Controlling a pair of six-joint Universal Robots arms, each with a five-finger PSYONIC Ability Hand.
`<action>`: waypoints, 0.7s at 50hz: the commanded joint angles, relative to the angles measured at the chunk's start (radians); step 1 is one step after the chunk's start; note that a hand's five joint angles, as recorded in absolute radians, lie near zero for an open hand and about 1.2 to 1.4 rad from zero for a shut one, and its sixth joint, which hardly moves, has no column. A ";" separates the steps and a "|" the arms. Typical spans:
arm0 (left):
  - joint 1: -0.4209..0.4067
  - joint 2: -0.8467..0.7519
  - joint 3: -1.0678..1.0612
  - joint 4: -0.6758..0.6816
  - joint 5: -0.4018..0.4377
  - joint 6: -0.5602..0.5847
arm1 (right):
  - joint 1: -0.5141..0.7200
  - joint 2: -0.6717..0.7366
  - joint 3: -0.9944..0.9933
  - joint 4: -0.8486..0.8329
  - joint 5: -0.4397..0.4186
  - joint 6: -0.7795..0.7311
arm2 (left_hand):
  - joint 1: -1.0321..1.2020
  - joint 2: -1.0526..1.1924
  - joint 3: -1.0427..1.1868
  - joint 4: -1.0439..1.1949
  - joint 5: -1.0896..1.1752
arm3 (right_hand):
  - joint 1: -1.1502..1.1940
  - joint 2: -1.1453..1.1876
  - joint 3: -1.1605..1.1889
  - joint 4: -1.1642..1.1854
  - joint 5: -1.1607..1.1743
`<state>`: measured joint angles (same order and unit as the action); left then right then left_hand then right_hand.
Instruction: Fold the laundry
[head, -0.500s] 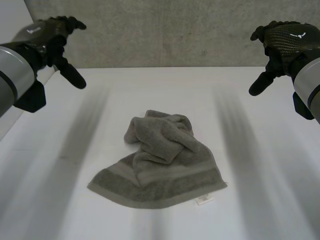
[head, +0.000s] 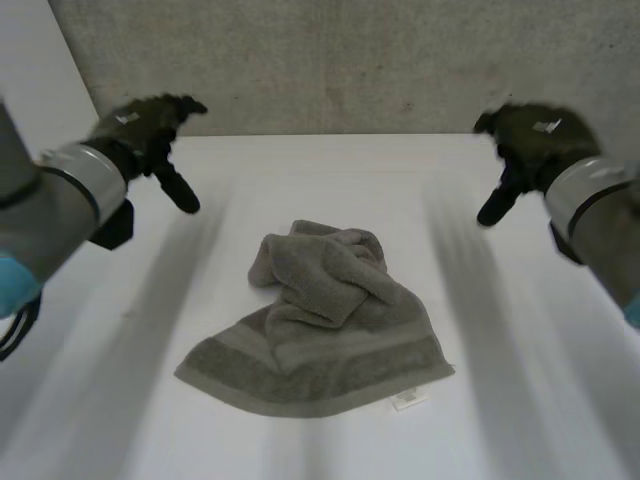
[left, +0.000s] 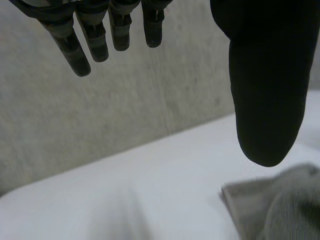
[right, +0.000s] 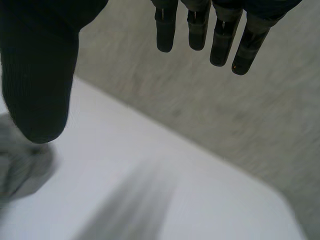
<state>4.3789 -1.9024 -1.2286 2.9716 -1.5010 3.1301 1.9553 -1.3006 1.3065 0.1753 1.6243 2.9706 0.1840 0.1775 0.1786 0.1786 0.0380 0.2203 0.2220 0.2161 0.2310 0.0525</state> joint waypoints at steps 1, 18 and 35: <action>-0.006 -0.202 -0.002 0.030 0.073 0.145 | 0.007 0.148 0.010 0.046 -0.079 0.222 | 0.006 0.012 0.011 0.011 -0.022 | -0.046 -0.048 -0.042 -0.056 -0.052; -0.041 -0.429 0.032 0.158 0.232 0.219 | 0.083 0.371 0.019 -0.010 -0.227 0.384 | 0.206 0.212 0.211 0.211 0.177 | 0.035 0.033 0.039 0.024 0.028; -0.113 -0.292 0.314 0.533 -0.009 0.217 | 0.102 0.193 -0.266 -0.463 -0.104 -0.221 | 1.212 1.219 1.218 1.218 1.184 | 1.176 1.174 1.180 1.165 1.169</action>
<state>4.2776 -2.3146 -1.0635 3.3710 -1.3414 3.3483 2.0570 -0.9891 1.1677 -0.0821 1.4277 3.0528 1.1540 1.1853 1.1834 1.1851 0.9991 0.9385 1.1715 1.1756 1.1877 0.9553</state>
